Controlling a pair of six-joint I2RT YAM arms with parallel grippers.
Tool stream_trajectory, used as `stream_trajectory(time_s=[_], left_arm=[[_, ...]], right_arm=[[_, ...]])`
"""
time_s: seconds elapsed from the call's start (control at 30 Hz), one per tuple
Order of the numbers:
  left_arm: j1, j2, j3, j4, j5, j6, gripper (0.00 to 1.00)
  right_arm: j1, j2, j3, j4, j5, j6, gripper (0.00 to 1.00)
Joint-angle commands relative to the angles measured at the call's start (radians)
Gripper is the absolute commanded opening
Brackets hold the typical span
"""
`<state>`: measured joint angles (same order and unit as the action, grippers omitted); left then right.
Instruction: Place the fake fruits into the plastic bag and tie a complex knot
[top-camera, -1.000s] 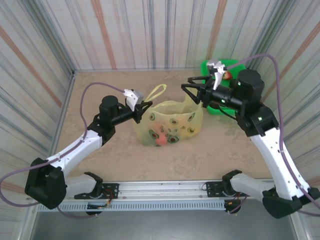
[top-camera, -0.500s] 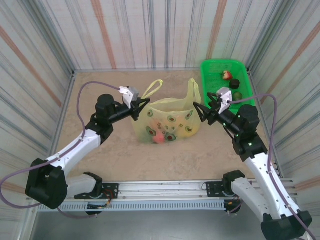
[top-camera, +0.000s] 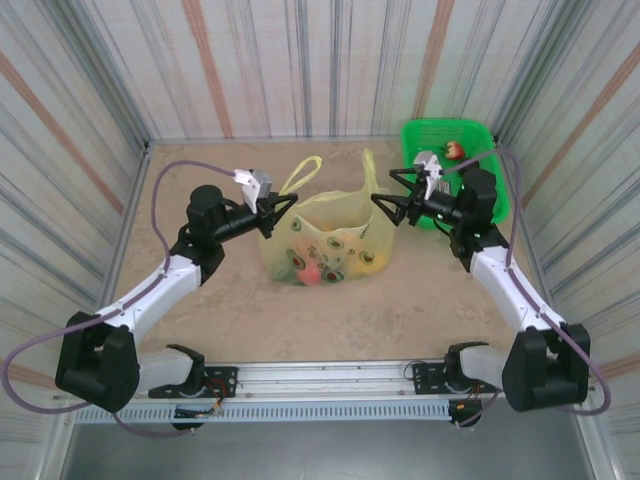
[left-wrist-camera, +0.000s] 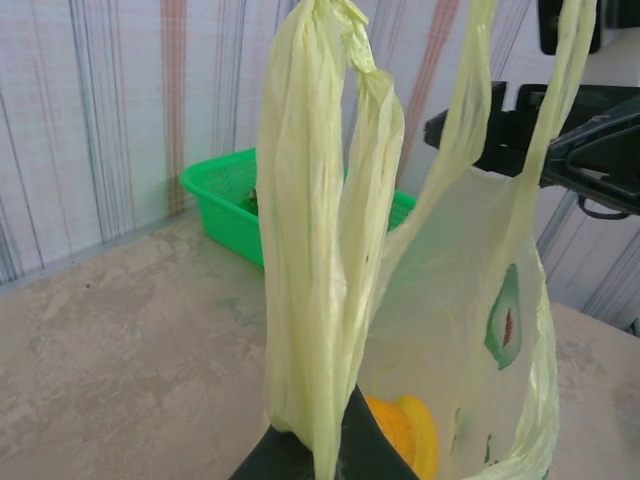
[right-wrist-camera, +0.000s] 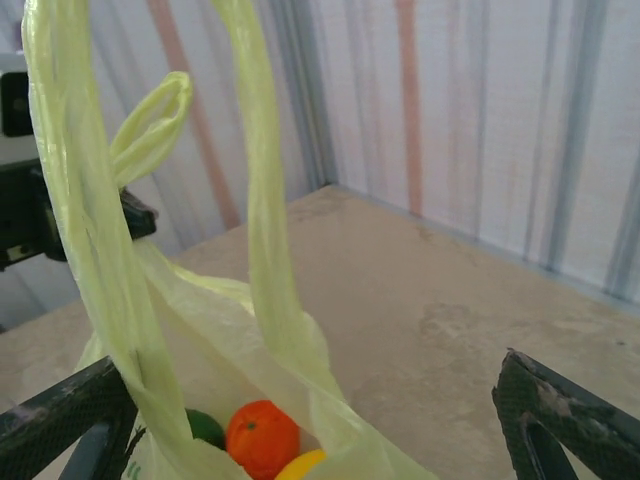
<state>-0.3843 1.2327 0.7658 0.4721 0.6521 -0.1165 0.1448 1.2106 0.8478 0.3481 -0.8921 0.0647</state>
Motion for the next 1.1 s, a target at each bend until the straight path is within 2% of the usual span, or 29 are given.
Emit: stream_trajectory(time_s=[0.0, 0.1, 0.17, 0.3, 0.37, 0.47, 0.53, 0.6, 0.7, 0.8, 0.9, 1.0, 1.07], left_arm=[[-0.001, 0.005, 0.021, 0.043, 0.047, -0.022, 0.0], [-0.001, 0.005, 0.021, 0.042, 0.049, -0.018, 0.0], [-0.001, 0.002, 0.021, 0.039, 0.047, -0.014, 0.0], [-0.001, 0.005, 0.019, 0.041, 0.048, -0.012, 0.0], [-0.001, 0.013, 0.021, 0.048, 0.053, -0.017, 0.0], [-0.001, 0.027, 0.028, 0.054, 0.07, -0.027, 0.0], [-0.001, 0.025, 0.029, 0.048, 0.072, -0.024, 0.0], [-0.004, 0.014, 0.034, 0.025, 0.064, -0.01, 0.0], [-0.013, 0.008, 0.049, -0.029, 0.037, 0.007, 0.0], [-0.02, 0.023, 0.099, -0.114, 0.041, 0.006, 0.0], [-0.042, 0.035, 0.14, -0.187, 0.053, 0.015, 0.0], [-0.069, 0.047, 0.17, -0.243, 0.095, 0.042, 0.0], [-0.081, 0.048, 0.175, -0.254, 0.118, 0.054, 0.0]], right_arm=[[0.037, 0.067, 0.072, 0.0, -0.056, -0.059, 0.92], [0.044, 0.137, 0.101, 0.052, -0.04, -0.03, 0.9], [0.044, 0.168, 0.121, 0.07, -0.051, -0.009, 0.84], [0.046, 0.201, 0.143, 0.081, -0.088, 0.014, 0.54], [0.045, 0.216, 0.154, 0.083, -0.11, 0.016, 0.45], [0.048, 0.233, 0.172, 0.076, -0.131, 0.015, 0.19], [0.059, 0.206, 0.164, 0.067, -0.084, -0.005, 0.15], [0.078, 0.16, 0.152, 0.012, 0.028, -0.087, 0.03], [0.116, 0.109, 0.132, -0.042, 0.101, -0.142, 0.0], [0.195, 0.027, 0.118, -0.163, 0.13, -0.318, 0.0], [0.261, -0.026, 0.087, -0.18, 0.163, -0.442, 0.0], [0.332, -0.012, 0.149, -0.351, 0.258, -0.607, 0.0], [0.355, 0.018, 0.2, -0.445, 0.282, -0.649, 0.0]])
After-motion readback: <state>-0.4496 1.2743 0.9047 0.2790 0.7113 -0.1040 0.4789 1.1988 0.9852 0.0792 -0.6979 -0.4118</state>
